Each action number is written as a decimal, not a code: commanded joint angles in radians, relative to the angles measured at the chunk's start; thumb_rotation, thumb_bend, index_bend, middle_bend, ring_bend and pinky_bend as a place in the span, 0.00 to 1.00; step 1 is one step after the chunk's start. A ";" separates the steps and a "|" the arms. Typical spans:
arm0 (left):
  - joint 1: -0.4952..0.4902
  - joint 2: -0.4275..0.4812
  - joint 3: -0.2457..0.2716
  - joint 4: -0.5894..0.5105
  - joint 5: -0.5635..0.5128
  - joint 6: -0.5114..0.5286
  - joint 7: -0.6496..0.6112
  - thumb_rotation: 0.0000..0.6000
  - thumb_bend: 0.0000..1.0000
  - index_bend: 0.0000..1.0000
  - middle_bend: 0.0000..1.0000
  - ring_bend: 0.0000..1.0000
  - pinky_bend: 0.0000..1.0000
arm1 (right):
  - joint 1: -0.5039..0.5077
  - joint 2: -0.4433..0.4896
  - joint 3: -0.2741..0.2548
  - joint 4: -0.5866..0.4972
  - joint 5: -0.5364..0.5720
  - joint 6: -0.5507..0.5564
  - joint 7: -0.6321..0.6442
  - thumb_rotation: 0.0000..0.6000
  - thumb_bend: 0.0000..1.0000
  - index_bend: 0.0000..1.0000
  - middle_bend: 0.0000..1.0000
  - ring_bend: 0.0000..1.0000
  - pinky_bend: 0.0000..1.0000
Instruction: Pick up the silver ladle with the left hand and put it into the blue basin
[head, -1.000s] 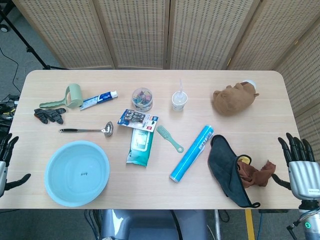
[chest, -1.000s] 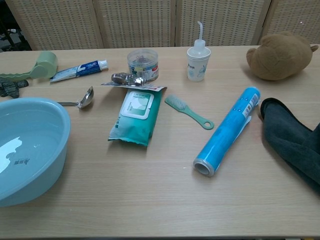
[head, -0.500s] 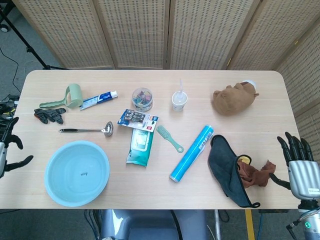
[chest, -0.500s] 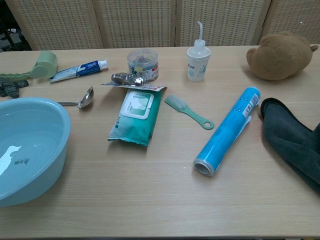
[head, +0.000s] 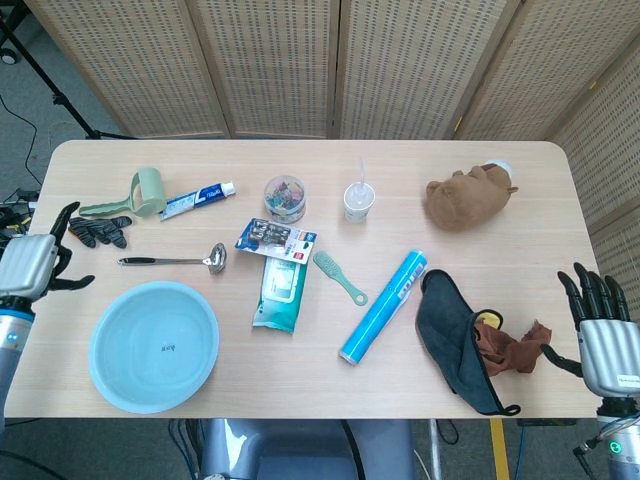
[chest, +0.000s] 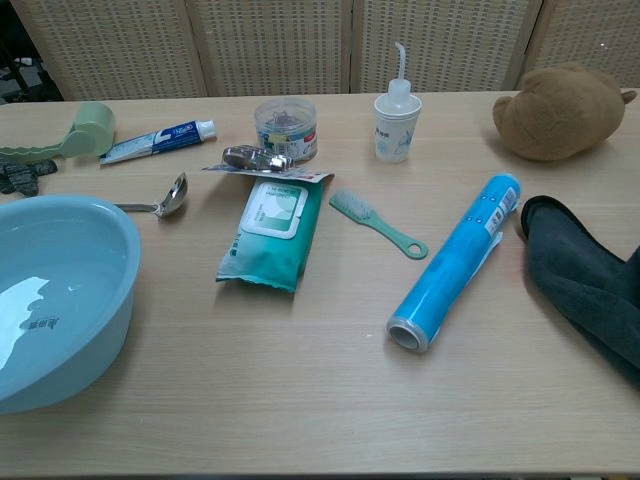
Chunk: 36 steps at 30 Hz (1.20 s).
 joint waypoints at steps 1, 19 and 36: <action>-0.102 -0.087 -0.019 0.169 -0.097 -0.159 -0.026 1.00 0.00 0.19 1.00 0.99 1.00 | 0.000 -0.003 0.005 -0.001 0.012 -0.001 -0.011 1.00 0.00 0.00 0.00 0.00 0.00; -0.298 -0.442 0.007 0.693 -0.158 -0.433 -0.031 1.00 0.25 0.61 1.00 0.99 1.00 | 0.015 -0.029 0.017 0.030 0.091 -0.051 -0.073 1.00 0.00 0.00 0.00 0.00 0.00; -0.322 -0.554 0.037 0.873 -0.102 -0.465 -0.050 1.00 0.22 0.61 1.00 0.99 1.00 | 0.016 -0.025 0.022 0.027 0.107 -0.054 -0.073 1.00 0.00 0.00 0.00 0.00 0.00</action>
